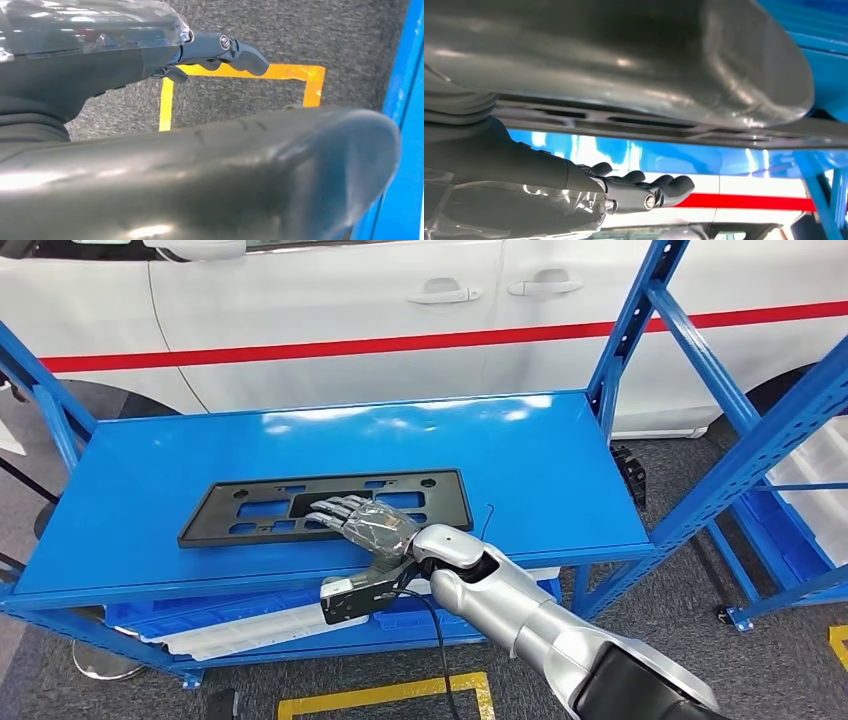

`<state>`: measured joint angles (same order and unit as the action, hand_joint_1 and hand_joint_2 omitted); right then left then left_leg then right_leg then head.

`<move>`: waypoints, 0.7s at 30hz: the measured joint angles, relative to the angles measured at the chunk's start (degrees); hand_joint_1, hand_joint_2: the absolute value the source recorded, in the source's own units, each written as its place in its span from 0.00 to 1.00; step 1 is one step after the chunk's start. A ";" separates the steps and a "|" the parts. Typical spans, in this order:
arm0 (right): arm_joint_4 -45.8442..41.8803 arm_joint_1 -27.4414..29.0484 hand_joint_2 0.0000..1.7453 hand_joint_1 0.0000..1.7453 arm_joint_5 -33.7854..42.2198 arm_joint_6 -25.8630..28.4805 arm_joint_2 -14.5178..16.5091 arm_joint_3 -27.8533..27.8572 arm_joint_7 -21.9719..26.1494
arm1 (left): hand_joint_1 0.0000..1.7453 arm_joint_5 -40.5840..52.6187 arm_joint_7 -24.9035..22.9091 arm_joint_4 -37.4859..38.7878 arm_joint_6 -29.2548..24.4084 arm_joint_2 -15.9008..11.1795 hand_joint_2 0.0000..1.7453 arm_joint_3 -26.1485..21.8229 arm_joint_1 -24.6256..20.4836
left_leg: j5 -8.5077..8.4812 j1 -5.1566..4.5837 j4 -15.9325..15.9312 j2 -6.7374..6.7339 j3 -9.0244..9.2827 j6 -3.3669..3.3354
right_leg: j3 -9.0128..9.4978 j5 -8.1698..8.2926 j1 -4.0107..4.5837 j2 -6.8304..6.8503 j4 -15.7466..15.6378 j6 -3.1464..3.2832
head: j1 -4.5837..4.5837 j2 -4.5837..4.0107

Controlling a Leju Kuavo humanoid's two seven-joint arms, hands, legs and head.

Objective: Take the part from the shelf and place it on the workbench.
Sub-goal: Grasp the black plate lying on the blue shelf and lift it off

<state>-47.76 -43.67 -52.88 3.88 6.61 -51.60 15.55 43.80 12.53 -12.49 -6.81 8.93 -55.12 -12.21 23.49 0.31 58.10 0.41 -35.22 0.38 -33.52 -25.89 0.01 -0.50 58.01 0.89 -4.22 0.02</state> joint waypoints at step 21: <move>0.79 0.36 0.00 0.00 -0.08 0.27 0.08 -0.52 -0.05 | 0.00 -0.04 0.02 0.01 -0.01 -0.01 0.00 0.00 0.06 | 2.56 0.25 -0.43 0.14 2.45 0.18 | -3.47 2.16 -0.60 0.26 0.81 -0.82 | 0.01 0.01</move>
<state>-46.97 -43.31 -52.96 4.15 6.69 -52.13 15.49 43.76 12.55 -12.48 -6.82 8.92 -55.12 -12.15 26.05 0.57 57.67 0.55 -32.77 0.56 -36.99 -23.73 -0.59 -0.25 58.82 0.07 -4.22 0.02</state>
